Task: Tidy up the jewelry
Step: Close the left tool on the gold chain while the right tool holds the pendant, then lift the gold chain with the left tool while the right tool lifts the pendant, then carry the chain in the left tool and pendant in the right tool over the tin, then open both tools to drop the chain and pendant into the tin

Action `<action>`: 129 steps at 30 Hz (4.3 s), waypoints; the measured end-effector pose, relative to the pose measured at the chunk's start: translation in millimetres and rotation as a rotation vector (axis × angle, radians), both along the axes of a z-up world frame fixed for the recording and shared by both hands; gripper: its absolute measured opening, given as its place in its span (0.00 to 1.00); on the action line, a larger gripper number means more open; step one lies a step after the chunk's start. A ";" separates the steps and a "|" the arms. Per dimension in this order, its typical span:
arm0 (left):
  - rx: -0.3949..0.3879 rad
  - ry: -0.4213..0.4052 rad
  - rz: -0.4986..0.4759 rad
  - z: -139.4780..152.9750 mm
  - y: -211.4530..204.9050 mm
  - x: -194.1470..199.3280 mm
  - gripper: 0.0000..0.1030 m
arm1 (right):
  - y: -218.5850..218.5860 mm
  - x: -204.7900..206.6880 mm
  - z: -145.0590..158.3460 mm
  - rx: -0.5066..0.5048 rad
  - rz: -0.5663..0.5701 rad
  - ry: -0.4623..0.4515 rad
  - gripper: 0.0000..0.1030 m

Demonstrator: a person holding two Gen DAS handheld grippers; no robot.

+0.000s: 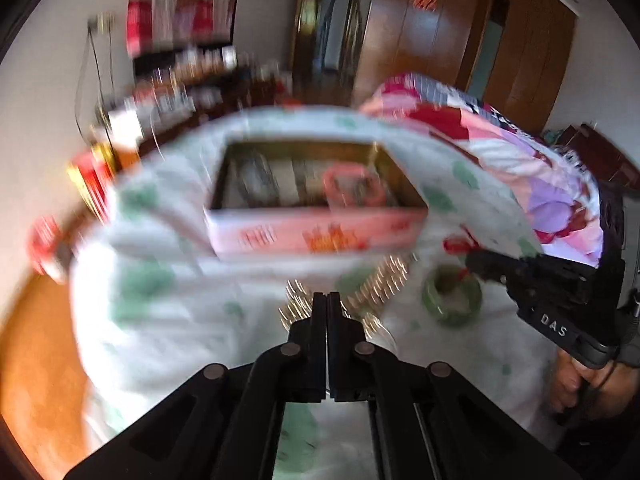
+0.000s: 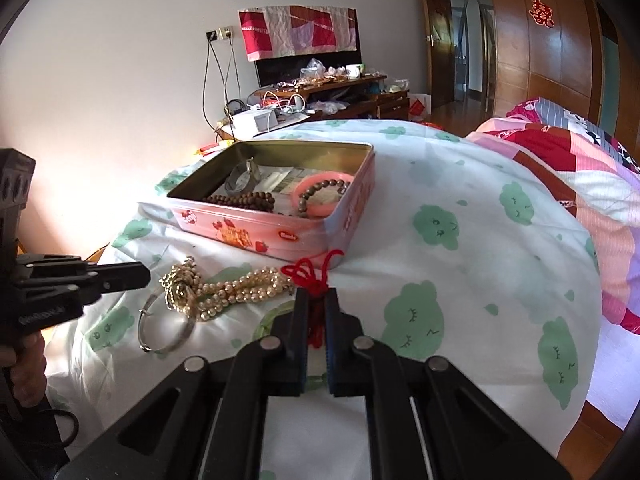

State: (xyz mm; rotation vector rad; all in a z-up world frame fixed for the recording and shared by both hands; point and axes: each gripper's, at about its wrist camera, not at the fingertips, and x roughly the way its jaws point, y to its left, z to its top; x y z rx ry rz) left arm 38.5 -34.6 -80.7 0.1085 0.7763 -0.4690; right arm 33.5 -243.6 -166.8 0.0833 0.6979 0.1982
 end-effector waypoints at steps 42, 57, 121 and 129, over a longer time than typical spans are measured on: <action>-0.066 -0.089 -0.017 48.9 4.3 0.5 0.04 | 10.4 -9.6 20.5 0.029 0.049 -0.043 0.09; -0.026 -0.118 -0.003 63.6 1.3 28.3 0.04 | 3.2 -1.6 47.5 0.027 0.060 -0.093 0.09; 0.184 -0.090 0.108 8.9 -34.2 138.0 0.04 | 36.0 114.0 23.9 -0.175 0.020 -0.018 0.09; 0.190 -0.092 0.114 4.8 -33.9 139.0 0.05 | 35.4 112.5 19.4 -0.179 0.017 -0.012 0.09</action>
